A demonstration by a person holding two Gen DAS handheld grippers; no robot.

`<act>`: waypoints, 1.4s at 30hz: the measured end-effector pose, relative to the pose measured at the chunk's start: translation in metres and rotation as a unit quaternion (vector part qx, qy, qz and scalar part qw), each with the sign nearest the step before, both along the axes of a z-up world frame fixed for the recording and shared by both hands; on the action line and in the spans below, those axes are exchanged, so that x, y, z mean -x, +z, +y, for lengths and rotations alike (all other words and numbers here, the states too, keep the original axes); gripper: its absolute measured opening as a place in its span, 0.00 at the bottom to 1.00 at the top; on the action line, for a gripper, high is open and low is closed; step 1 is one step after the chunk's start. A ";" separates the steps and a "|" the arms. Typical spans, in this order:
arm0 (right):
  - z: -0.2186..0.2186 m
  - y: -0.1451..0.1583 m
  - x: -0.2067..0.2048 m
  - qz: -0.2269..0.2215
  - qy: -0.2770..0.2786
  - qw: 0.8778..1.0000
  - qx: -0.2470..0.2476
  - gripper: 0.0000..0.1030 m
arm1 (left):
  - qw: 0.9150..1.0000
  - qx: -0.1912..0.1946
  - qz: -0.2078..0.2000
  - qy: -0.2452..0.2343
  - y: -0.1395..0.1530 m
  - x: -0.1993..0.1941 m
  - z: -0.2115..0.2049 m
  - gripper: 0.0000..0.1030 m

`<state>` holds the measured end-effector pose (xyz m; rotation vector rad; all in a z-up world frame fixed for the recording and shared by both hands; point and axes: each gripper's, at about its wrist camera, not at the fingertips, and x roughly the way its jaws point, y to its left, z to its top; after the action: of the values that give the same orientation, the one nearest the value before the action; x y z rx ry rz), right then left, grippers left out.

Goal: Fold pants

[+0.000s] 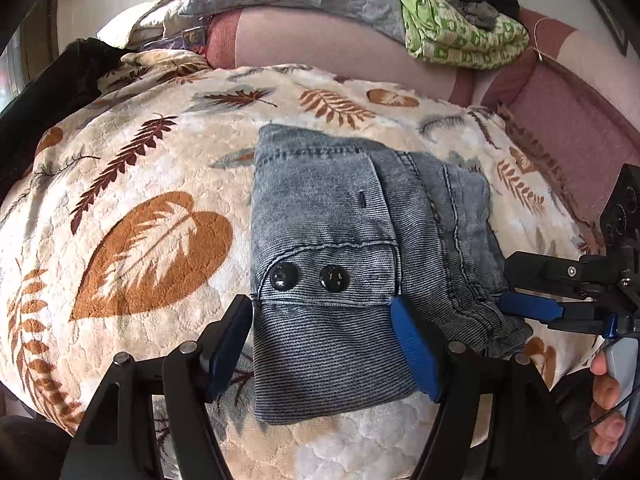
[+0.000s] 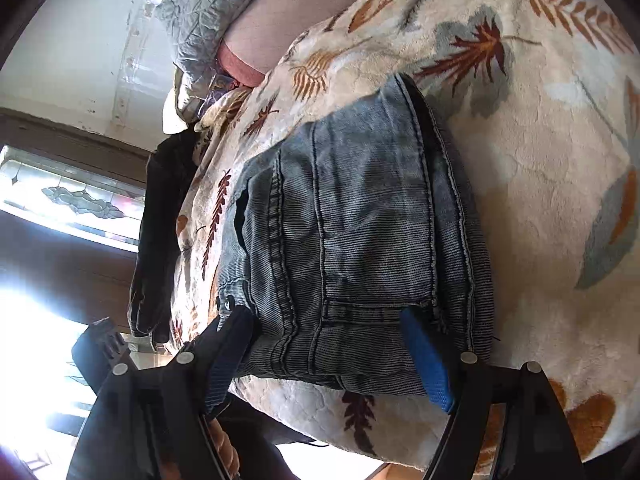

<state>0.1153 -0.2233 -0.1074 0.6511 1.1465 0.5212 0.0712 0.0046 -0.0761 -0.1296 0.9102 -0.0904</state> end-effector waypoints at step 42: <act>0.239 0.028 -0.179 -0.056 0.270 0.871 0.408 0.73 | 0.999 0.041 0.019 0.025 -0.025 -0.002 0.038 0.72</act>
<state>0.2945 0.0155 -0.0792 -0.4477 1.2991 0.4702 0.0736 0.0426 -0.1009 -0.2314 0.9416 -0.0780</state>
